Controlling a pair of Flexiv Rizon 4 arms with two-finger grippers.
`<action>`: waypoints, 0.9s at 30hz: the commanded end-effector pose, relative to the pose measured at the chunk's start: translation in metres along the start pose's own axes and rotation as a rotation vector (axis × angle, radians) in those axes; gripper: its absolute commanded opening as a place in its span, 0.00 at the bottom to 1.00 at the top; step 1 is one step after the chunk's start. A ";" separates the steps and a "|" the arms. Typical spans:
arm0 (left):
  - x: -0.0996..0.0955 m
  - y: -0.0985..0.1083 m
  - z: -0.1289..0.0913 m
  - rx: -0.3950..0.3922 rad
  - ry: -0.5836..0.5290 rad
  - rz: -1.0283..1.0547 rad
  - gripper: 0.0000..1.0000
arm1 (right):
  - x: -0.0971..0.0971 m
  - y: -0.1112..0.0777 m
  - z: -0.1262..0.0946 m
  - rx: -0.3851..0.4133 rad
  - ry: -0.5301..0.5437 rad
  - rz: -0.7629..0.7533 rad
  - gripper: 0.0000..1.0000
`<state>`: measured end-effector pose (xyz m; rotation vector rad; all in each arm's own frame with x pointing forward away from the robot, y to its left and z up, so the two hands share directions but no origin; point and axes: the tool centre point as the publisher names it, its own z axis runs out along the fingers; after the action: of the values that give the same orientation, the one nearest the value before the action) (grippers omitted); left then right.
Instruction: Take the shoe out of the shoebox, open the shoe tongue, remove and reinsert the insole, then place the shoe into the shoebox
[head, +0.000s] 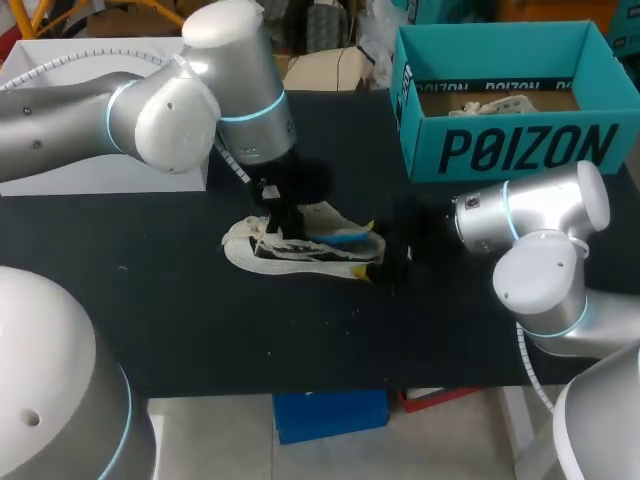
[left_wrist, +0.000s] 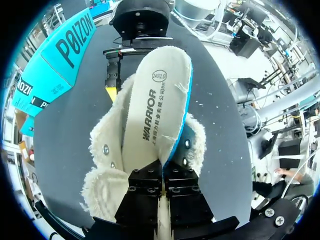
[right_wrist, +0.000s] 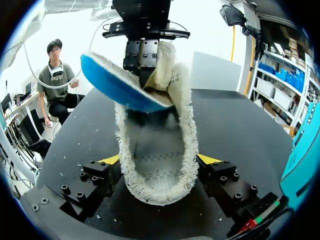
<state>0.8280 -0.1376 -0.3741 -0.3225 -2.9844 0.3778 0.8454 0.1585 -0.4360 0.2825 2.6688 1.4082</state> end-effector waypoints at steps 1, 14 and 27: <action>0.001 -0.001 -0.005 -0.005 0.008 0.008 0.00 | -0.001 -0.003 0.001 0.001 0.000 0.000 0.00; -0.005 -0.019 0.018 0.037 -0.063 0.124 0.22 | -0.001 -0.003 0.001 0.001 0.000 0.000 0.00; -0.004 -0.045 0.021 0.077 -0.168 0.223 0.40 | -0.001 -0.003 0.001 0.001 0.000 0.000 0.00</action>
<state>0.8247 -0.1825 -0.3804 -0.6476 -3.0738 0.5654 0.8454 0.1583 -0.4361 0.2829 2.6689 1.4079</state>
